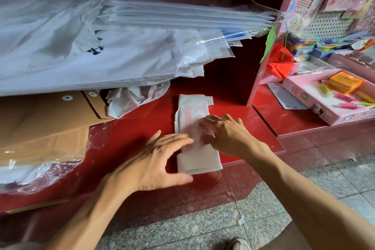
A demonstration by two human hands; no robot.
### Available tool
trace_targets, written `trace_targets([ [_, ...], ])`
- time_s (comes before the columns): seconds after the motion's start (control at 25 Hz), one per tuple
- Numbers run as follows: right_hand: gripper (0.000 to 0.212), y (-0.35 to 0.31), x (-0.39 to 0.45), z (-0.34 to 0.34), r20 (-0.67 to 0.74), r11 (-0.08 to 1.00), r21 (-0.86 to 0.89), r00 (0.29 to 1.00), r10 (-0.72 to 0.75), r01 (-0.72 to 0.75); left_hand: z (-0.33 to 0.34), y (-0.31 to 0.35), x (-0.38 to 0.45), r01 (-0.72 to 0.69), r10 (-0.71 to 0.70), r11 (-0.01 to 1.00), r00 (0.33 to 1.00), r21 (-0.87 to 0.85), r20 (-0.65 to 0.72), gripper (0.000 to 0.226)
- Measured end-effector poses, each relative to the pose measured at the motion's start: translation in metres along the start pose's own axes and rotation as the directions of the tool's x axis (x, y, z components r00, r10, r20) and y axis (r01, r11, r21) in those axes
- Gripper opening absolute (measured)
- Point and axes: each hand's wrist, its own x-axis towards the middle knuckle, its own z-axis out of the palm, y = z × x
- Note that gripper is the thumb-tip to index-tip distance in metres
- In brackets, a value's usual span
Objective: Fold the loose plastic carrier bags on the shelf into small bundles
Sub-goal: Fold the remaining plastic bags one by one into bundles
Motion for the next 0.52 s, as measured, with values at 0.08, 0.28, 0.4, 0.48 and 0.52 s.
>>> trace_targets([
  [0.08,0.043,0.000,0.002,-0.003,-0.031,0.999,0.034,1.000,0.003,-0.002,0.016,0.005,-0.001,-0.047,0.048,0.983,0.999,0.180,0.001,0.091],
  [0.28,0.079,-0.009,-0.027,-0.022,0.229,0.952,0.256,0.946,-0.230,0.170,0.035,0.011,0.000,-0.046,0.045,0.999,0.949,0.006,-0.313,0.037],
  [0.4,0.066,-0.010,-0.040,-0.016,0.203,0.955,0.179,0.941,-0.270,0.235,0.024,0.018,0.002,0.044,-0.152,0.957,0.920,-0.288,-0.362,0.023],
  [0.48,0.032,-0.004,-0.036,-0.012,0.009,0.920,0.302,0.964,-0.264,0.249,0.020,0.018,0.002,0.104,-0.271,0.891,0.903,-0.441,-0.334,0.024],
  [0.52,0.023,0.000,-0.034,-0.011,-0.038,0.910,0.350,0.974,-0.222,0.221,0.020,0.018,0.002,0.135,-0.303,0.878,0.900,-0.459,-0.314,0.023],
])
